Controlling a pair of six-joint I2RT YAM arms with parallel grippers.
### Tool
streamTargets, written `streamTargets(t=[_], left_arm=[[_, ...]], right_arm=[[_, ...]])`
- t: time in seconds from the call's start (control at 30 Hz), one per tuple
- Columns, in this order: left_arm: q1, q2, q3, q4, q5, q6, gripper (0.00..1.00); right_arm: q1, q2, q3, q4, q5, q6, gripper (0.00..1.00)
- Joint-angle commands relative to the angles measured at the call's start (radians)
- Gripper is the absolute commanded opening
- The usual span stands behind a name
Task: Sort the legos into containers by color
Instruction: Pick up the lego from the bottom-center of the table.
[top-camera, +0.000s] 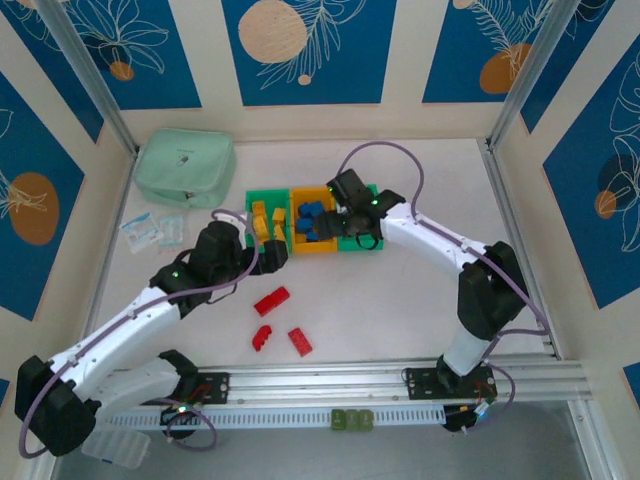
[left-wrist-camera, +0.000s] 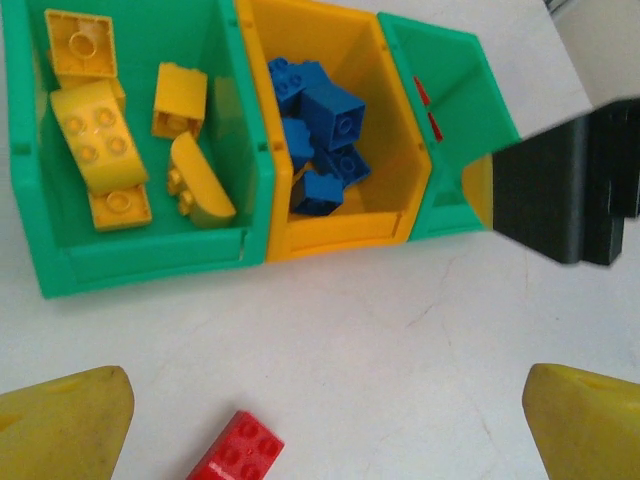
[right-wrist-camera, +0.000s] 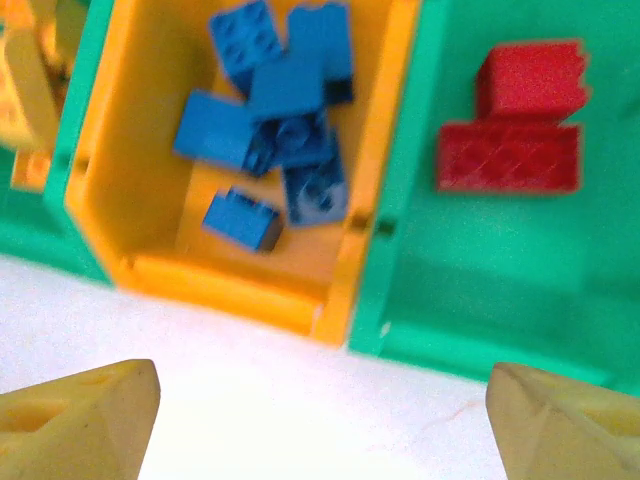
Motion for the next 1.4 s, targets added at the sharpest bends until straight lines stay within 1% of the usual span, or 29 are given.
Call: streamTargets(t=[0.0,0.27,0.47,0.6,0.7,0.83,1.07,1.17,1.37], left_arm=[[0.014,-0.061,-0.03,-0.076,-0.031,-0.016,0.99],[0.016,-0.196,-0.09,-0.179,-0.079,-0.06,0.99],[0.017,-0.288,-0.112,-0.266,-0.124,-0.087,0.99],[0.017,-0.332,-0.117,-0.304,-0.145,-0.095,0.99],[0.017,-0.35,-0.12,-0.324,-0.157,-0.101,0.99],[0.018,-0.364,-0.126,-0.332,-0.164,-0.108,0.99],[0.019,-0.364,-0.132,-0.326,-0.166,-0.11,0.99],[0.02,-0.362,-0.134,-0.315,-0.167,-0.112,0.99],[0.019,-0.348,-0.133,-0.302,-0.161,-0.112,0.99]], right_arm=[[0.072,-0.033,-0.038,-0.022,-0.043,0.058,0.86],[0.272,0.024,-0.077,0.051,-0.048,0.146,0.87],[0.344,0.117,-0.063,0.101,-0.078,0.184,0.89],[0.369,0.178,-0.03,0.102,-0.069,0.166,0.9],[0.377,0.216,-0.017,0.121,-0.085,0.157,0.9],[0.384,0.265,0.016,0.103,-0.06,0.154,0.9],[0.399,0.296,-0.003,0.118,-0.053,0.108,0.87],[0.4,0.306,-0.012,0.124,-0.061,0.108,0.84],[0.4,0.311,-0.012,0.131,-0.06,0.099,0.81]])
